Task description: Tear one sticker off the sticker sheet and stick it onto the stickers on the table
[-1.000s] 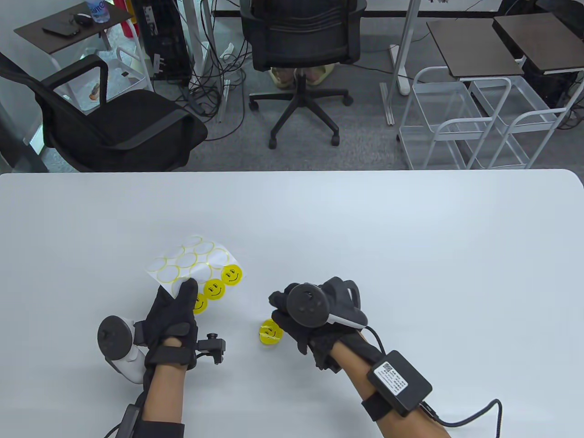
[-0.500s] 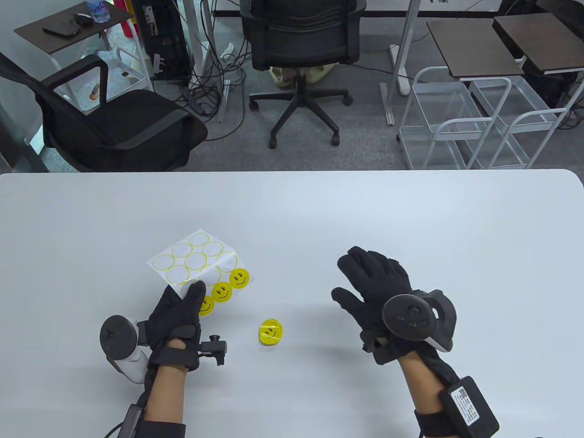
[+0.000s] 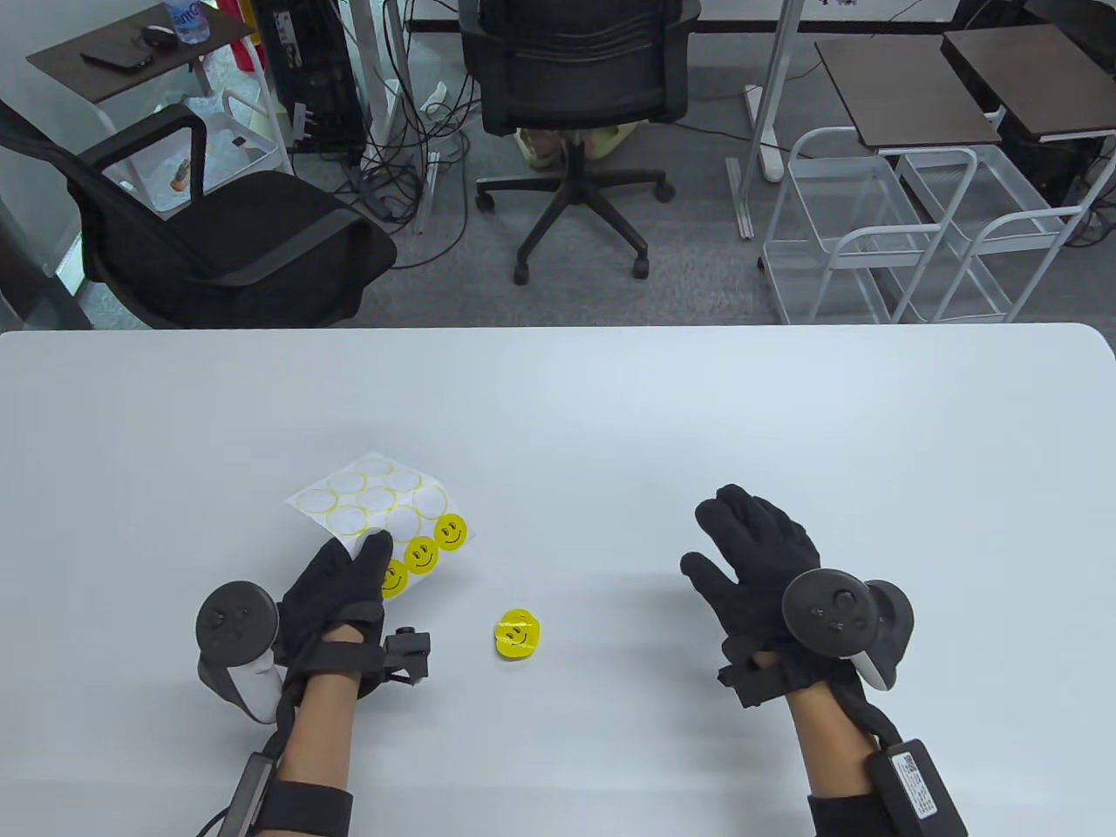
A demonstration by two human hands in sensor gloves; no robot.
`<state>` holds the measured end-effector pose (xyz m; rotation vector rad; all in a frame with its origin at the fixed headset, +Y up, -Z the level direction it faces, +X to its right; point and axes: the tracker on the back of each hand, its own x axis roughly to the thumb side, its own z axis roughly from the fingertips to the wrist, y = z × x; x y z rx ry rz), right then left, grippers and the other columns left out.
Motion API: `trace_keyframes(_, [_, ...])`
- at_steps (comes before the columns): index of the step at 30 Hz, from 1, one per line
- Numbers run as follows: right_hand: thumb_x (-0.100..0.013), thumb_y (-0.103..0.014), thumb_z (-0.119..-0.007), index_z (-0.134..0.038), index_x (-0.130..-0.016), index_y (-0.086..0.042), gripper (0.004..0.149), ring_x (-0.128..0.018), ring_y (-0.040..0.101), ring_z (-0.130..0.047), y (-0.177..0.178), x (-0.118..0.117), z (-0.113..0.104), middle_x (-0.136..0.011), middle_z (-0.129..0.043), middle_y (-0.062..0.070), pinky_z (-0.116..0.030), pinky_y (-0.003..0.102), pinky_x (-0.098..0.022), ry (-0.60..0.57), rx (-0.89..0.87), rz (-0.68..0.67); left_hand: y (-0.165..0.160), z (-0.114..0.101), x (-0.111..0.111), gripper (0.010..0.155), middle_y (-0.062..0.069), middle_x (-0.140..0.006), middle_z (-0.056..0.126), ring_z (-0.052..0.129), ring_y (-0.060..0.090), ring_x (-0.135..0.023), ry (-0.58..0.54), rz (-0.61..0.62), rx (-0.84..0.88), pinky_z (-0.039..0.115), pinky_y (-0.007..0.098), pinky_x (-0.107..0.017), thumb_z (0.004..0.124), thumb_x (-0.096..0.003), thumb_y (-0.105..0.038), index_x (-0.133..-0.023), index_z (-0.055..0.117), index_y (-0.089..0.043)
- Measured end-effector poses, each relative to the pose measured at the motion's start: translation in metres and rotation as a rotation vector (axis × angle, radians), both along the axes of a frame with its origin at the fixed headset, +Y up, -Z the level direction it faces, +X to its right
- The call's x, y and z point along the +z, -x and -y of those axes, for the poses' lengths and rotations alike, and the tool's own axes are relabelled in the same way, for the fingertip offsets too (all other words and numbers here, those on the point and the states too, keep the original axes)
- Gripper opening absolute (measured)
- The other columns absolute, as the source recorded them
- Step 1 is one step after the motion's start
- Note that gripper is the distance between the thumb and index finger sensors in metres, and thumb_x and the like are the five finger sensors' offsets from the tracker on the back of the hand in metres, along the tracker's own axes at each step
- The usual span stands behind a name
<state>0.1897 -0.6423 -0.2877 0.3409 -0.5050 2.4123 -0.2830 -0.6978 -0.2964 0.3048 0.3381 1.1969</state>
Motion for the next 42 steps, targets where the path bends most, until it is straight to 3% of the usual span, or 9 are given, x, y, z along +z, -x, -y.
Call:
trace_keyframes(6, [-0.048, -0.053, -0.074, -0.074, -0.101, -0.014, 0.065, -0.095, 0.058, -0.069, 0.004, -0.002, 0.000, -0.110, -0.070, 0.021, -0.055, 0.080, -0.063, 0.021, 0.013, -0.014, 0.050, -0.012, -0.003, 0.038, 0.015, -0.088, 0.094, 0.093, 0.041, -0.077, 0.273, -0.076, -0.204, 0.072, 0.061, -0.062, 0.088, -0.0488, -0.043, -0.076, 0.097, -0.018])
trace_keyframes(12, [-0.049, -0.052, -0.075, -0.075, -0.100, -0.014, 0.064, -0.095, 0.057, -0.069, 0.007, -0.001, 0.000, -0.111, -0.068, 0.022, -0.055, 0.080, -0.063, 0.031, 0.024, -0.029, 0.093, 0.003, 0.014, 0.039, 0.018, -0.093, 0.088, 0.086, 0.045, -0.082, 0.598, -0.202, -0.338, 0.066, 0.063, -0.065, 0.089, -0.0483, -0.042, -0.074, 0.099, -0.015])
trace_keyframes(17, [-0.049, -0.052, -0.074, -0.075, -0.100, -0.013, 0.064, -0.095, 0.057, -0.070, 0.006, 0.001, -0.001, -0.111, -0.068, 0.022, -0.055, 0.080, -0.062, 0.035, 0.015, -0.030, 0.105, 0.011, 0.023, 0.041, 0.018, -0.093, 0.088, 0.084, 0.045, -0.083, 0.729, -0.262, -0.461, 0.064, 0.064, -0.066, 0.088, -0.0484, -0.044, -0.069, 0.099, -0.011])
trace_keyframes(21, [-0.050, -0.052, -0.074, -0.074, -0.101, -0.013, 0.064, -0.094, 0.057, -0.070, 0.005, 0.001, 0.000, -0.111, -0.067, 0.023, -0.055, 0.080, -0.062, 0.054, -0.001, -0.032, 0.110, 0.016, 0.027, 0.045, 0.019, -0.093, 0.087, 0.083, 0.046, -0.083, 0.861, -0.235, -0.481, 0.062, 0.065, -0.066, 0.086, -0.0492, -0.048, -0.068, 0.098, -0.009])
trace_keyframes(24, [-0.050, -0.052, -0.073, -0.074, -0.101, -0.013, 0.064, -0.094, 0.057, -0.070, 0.007, 0.001, 0.000, -0.111, -0.067, 0.023, -0.055, 0.080, -0.062, 0.058, -0.001, -0.037, 0.109, 0.015, 0.026, 0.053, 0.020, -0.094, 0.086, 0.081, 0.047, -0.084, 0.954, -0.211, -0.632, 0.060, 0.065, -0.067, 0.082, -0.0495, -0.055, -0.069, 0.098, -0.008])
trace_keyframes(26, [-0.050, -0.052, -0.073, -0.074, -0.101, -0.013, 0.064, -0.094, 0.057, -0.070, 0.007, 0.001, 0.000, -0.112, -0.066, 0.023, -0.055, 0.080, -0.062, 0.068, 0.002, -0.044, 0.105, 0.014, 0.025, 0.059, 0.020, -0.096, 0.084, 0.080, 0.048, -0.085, 0.989, -0.209, -0.809, 0.060, 0.065, -0.067, 0.079, -0.0494, -0.059, -0.072, 0.096, -0.008])
trace_keyframes(29, [-0.051, -0.052, -0.072, -0.074, -0.101, -0.012, 0.065, -0.094, 0.058, -0.070, 0.008, 0.001, 0.001, -0.112, -0.065, 0.024, -0.055, 0.080, -0.062, 0.083, 0.006, -0.050, 0.101, 0.016, 0.024, 0.067, 0.022, -0.099, 0.081, 0.077, 0.049, -0.088, 1.029, -0.190, -0.915, 0.058, 0.066, -0.068, 0.077, -0.0491, -0.062, -0.078, 0.094, -0.005])
trace_keyframes(39, [-0.051, -0.053, -0.071, -0.073, -0.102, -0.012, 0.065, -0.094, 0.058, -0.070, 0.007, 0.001, 0.001, -0.112, -0.064, 0.024, -0.054, 0.080, -0.061, 0.089, -0.009, -0.054, 0.096, 0.025, 0.025, 0.085, 0.028, -0.115, 0.051, 0.055, 0.055, -0.102, 1.068, -0.179, -1.040, 0.053, 0.068, -0.070, 0.076, -0.0483, -0.064, -0.103, 0.067, 0.000])
trace_keyframes(42, [-0.051, -0.053, -0.071, -0.073, -0.102, -0.012, 0.065, -0.094, 0.058, -0.069, 0.007, 0.000, 0.001, -0.112, -0.064, 0.024, -0.054, 0.081, -0.062, 0.089, -0.009, -0.052, 0.096, 0.017, 0.024, 0.086, 0.026, -0.117, 0.047, 0.050, 0.055, -0.104, 0.995, -0.205, -1.053, 0.053, 0.067, -0.072, 0.074, -0.0482, -0.065, -0.108, 0.058, -0.006])
